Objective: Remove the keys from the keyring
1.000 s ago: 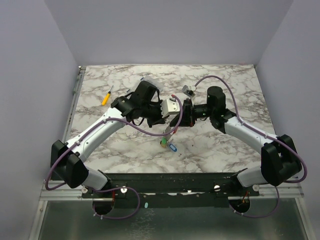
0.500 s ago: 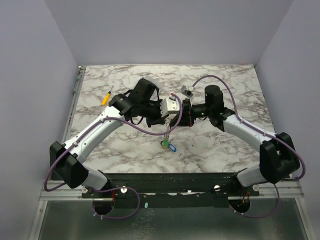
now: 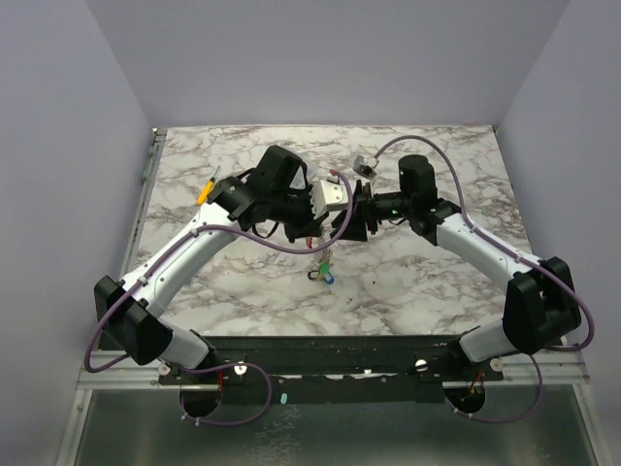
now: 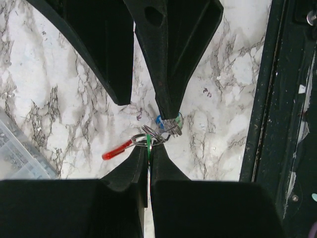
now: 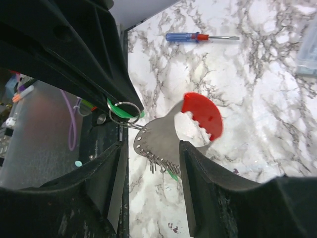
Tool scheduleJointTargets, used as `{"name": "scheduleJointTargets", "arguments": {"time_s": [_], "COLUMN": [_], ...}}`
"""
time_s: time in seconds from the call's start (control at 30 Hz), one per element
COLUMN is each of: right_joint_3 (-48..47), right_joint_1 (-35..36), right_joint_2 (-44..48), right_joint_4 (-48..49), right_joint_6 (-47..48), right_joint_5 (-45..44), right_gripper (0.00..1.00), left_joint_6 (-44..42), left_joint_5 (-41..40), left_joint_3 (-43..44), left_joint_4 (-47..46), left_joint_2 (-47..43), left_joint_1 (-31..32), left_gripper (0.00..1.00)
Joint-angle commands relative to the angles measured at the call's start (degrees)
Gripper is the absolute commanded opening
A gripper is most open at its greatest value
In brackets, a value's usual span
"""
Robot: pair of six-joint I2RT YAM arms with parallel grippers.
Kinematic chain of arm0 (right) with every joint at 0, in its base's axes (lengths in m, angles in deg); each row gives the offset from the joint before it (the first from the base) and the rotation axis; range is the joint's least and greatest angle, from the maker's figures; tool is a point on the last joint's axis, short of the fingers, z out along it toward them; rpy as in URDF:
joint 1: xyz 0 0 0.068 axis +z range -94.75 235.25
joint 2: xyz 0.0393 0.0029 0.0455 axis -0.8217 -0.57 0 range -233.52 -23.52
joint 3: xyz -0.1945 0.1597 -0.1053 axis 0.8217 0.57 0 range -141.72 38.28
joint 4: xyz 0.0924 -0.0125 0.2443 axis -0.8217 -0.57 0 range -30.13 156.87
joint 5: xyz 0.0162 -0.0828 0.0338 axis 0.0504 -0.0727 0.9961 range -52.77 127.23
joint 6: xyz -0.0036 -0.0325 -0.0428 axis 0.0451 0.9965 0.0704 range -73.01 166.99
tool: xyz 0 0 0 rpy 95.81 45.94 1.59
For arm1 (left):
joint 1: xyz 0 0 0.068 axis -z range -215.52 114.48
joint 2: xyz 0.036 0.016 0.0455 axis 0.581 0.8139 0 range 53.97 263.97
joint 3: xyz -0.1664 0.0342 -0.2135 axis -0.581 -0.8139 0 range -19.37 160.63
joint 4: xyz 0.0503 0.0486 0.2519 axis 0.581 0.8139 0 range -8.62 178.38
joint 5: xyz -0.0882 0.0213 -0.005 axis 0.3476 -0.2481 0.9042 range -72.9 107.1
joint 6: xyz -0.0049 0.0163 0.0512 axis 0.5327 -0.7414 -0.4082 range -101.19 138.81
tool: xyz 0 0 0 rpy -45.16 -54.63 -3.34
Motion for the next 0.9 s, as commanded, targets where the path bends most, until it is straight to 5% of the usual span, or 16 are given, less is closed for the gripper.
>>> {"name": "scheduleJointTargets", "arguments": {"time_s": [0.0,0.87], "right_joint_3": [-2.01,7.44], "right_joint_1": [-1.27,-1.36], "right_joint_2": [2.56,3.3], "right_joint_4": [-4.5,13.19], "right_joint_6": [3.12,-10.12], "right_joint_5": [-3.16,0.1], "right_gripper": [0.54,0.42], "left_joint_6": [5.53,22.94], "left_joint_5": [-0.56,3.44], "left_joint_3": [3.77,4.93], "left_joint_4": [0.06,-5.2], "left_joint_2": [1.67,7.31], "left_joint_1": [-0.15,-2.76], "left_gripper": [0.0,0.0]}}
